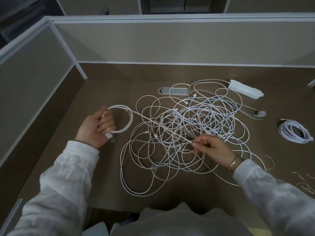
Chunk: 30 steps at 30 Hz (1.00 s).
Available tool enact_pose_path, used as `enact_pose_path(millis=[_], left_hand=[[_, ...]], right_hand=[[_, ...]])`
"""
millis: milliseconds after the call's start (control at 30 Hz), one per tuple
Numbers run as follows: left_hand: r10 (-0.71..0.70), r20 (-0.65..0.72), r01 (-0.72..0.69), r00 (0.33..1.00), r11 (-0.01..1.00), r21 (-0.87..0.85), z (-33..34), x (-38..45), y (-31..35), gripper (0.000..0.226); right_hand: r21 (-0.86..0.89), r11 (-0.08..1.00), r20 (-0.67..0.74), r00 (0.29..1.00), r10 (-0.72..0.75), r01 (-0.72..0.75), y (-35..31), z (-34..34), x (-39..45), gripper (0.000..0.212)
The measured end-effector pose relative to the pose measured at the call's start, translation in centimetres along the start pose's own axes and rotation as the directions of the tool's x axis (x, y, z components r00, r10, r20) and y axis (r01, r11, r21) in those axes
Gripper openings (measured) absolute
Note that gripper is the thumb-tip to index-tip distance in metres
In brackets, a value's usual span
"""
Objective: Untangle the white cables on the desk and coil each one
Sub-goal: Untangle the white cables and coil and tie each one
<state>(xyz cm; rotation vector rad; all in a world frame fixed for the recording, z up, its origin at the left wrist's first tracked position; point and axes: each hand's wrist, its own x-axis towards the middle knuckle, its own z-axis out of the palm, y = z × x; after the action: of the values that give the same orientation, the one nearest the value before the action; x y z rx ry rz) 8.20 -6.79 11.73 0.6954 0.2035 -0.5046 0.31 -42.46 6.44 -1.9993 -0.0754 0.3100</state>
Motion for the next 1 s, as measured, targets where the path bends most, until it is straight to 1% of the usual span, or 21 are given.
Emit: enact_pose_path(millis=[67,133,167,233,300,367,433,500,567,600,633,667,733,767,833,900,967,1000], left_hand=[[0.05,-0.073,-0.049,0.996,0.999,0.007,0.1,0.0,-0.2,0.027],[0.079,-0.146,-0.068,0.986,0.995,0.078,0.7,0.2,-1.2,0.035],[0.083,-0.159,-0.066,0.984,0.992,0.107,1.2,0.4,-1.8,0.036],[0.053,-0.154,-0.032,0.987,0.991,0.131,1.8,0.8,-3.0,0.038],[0.003,-0.154,0.025,0.988,0.984,0.177,2.3,1.2,-4.3,0.044],[-0.028,-0.195,0.081,0.98,0.96,0.269,3.0,1.5,-5.7,0.047],[-0.036,-0.234,0.129,0.972,0.909,0.396,3.9,1.5,-7.2,0.044],[-0.036,-0.232,0.149,0.972,0.857,0.494,5.1,1.0,-8.6,0.041],[-0.026,-0.19,0.14,0.981,0.776,0.615,6.1,0.3,-9.7,0.039],[-0.052,-0.161,0.147,0.986,0.728,0.67,6.5,-0.1,-9.9,0.039],[-0.11,-0.123,0.165,0.986,0.701,0.693,6.8,-0.4,-10.0,0.037],[-0.202,-0.087,0.207,0.976,0.713,0.669,6.9,-0.6,-10.0,0.034],[-0.387,-0.021,0.333,0.922,0.763,0.555,6.9,-0.7,-9.5,0.029],[-0.441,0.013,0.375,0.898,0.778,0.505,6.8,-0.7,-9.3,0.03],[-0.496,0.069,0.421,0.865,0.795,0.437,6.4,-0.6,-8.9,0.034],[-0.541,0.125,0.459,0.832,0.797,0.393,6.3,-0.8,-8.5,0.037],[-0.551,0.168,0.482,0.818,0.814,0.325,5.4,-0.6,-7.9,0.039],[-0.553,0.218,0.497,0.804,0.827,0.263,4.8,-0.5,-7.4,0.038]], right_hand=[[-0.186,0.977,-0.038,0.993,-0.11,0.101,0.1,0.5,-0.4,0.009],[-0.376,0.895,0.038,0.969,-0.244,0.24,-0.9,1.5,-0.9,0.006],[-0.441,0.851,0.097,0.958,-0.27,0.285,-1.9,2.2,-1.2,0.007],[-0.546,0.77,0.191,0.944,-0.27,0.331,-4.2,3.7,-1.8,0.017],[-0.599,0.708,0.234,0.927,-0.292,0.374,-6.4,4.7,-2.2,0.027],[-0.58,0.708,0.242,0.915,-0.323,0.404,-8.6,5.3,-2.2,0.039],[-0.526,0.745,0.224,0.911,-0.345,0.411,-10.0,5.5,-1.7,0.045],[-0.491,0.767,0.186,0.91,-0.371,0.413,-10.7,5.5,-1.1,0.044],[-0.483,0.783,0.137,0.917,-0.374,0.392,-10.8,5.2,-0.3,0.037],[-0.472,0.796,0.108,0.921,-0.375,0.38,-10.8,5.1,0.1,0.033],[-0.461,0.806,0.077,0.922,-0.381,0.371,-10.8,4.9,0.5,0.032],[-0.452,0.814,0.05,0.922,-0.385,0.365,-10.6,4.6,0.8,0.031],[-0.423,0.839,0.014,0.928,-0.373,0.343,-10.3,4.0,1.3,0.025],[-0.401,0.856,-0.006,0.933,-0.359,0.327,-10.1,3.7,1.5,0.021],[-0.343,0.893,-0.064,0.941,-0.331,0.291,-9.7,3.2,1.8,0.017],[-0.245,0.933,-0.117,0.948,-0.297,0.262,-9.1,2.7,2.0,0.019],[-0.124,0.963,-0.113,0.96,-0.255,0.241,-8.2,2.0,2.3,0.019],[-0.084,0.971,-0.101,0.968,-0.231,0.223,-7.4,1.6,2.3,0.017]])
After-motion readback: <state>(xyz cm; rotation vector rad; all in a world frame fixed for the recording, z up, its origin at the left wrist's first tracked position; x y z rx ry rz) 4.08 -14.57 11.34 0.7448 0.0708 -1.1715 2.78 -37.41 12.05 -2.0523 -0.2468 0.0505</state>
